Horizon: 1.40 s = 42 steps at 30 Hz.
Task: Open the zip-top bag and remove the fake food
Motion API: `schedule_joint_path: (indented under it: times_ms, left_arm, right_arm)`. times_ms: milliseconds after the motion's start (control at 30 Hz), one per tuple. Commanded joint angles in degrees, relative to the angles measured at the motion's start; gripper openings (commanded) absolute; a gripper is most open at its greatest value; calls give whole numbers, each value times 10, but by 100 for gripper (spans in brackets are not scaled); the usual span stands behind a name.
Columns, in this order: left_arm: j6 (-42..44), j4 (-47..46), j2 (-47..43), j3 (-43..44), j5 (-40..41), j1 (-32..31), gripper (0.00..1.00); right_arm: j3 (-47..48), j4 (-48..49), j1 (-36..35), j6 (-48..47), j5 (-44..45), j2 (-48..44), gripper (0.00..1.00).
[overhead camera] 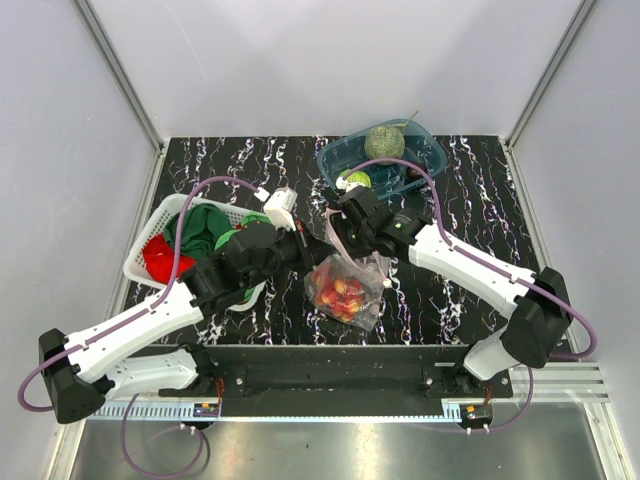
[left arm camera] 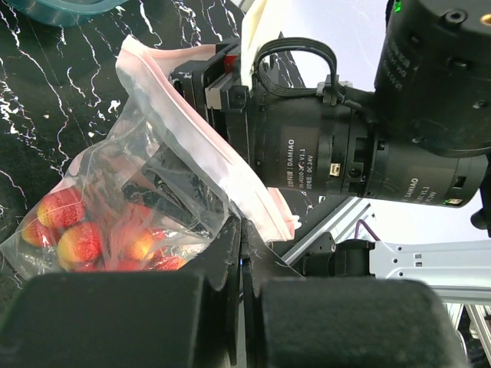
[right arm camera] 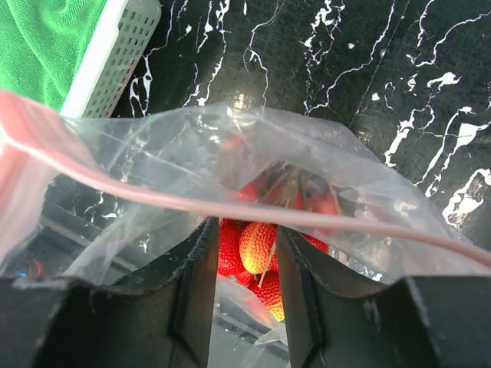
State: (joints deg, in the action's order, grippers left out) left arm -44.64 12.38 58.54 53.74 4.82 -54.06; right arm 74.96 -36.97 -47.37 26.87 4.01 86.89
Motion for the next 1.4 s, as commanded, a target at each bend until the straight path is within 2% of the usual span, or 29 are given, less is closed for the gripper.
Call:
schedule_joint_path:
  times_ms: [0, 200, 400, 767, 1000, 1133, 1167, 1267, 1367]
  left_arm:
    - [3, -25, -9, 7, -10, -4, 0]
    - [2, -37, 1, 8, -12, -5, 0]
    - [2, -38, 12, 21, -17, -9, 0]
    - [-2, -39, 16, 23, -17, -14, 0]
    - [-5, -45, 40, 27, -22, -17, 0]
    - [-2, -45, 51, 32, -19, -20, 0]
    - [-1, -45, 52, 34, -19, -20, 0]
    - [-1, -46, 57, 34, -20, -22, 0]
    - [-4, -53, 61, 30, -19, -22, 0]
  right_arm:
    - [25, 8, -3, 33, -12, -22, 45]
    - [33, 21, -3, 137, -29, -59, 45]
    - [6, 44, -12, 177, -10, -59, 47]
    - [-37, 74, -11, 99, 47, 2, 47]
    - [-68, 94, -11, 85, 22, 29, 47]
    - [-98, 102, -4, 79, 19, 22, 52]
    - [-101, 103, -2, 69, 9, 21, 58]
    - [-113, 119, 5, 53, -23, 28, 64]
    - [-121, 141, 6, 53, -60, 43, 64]
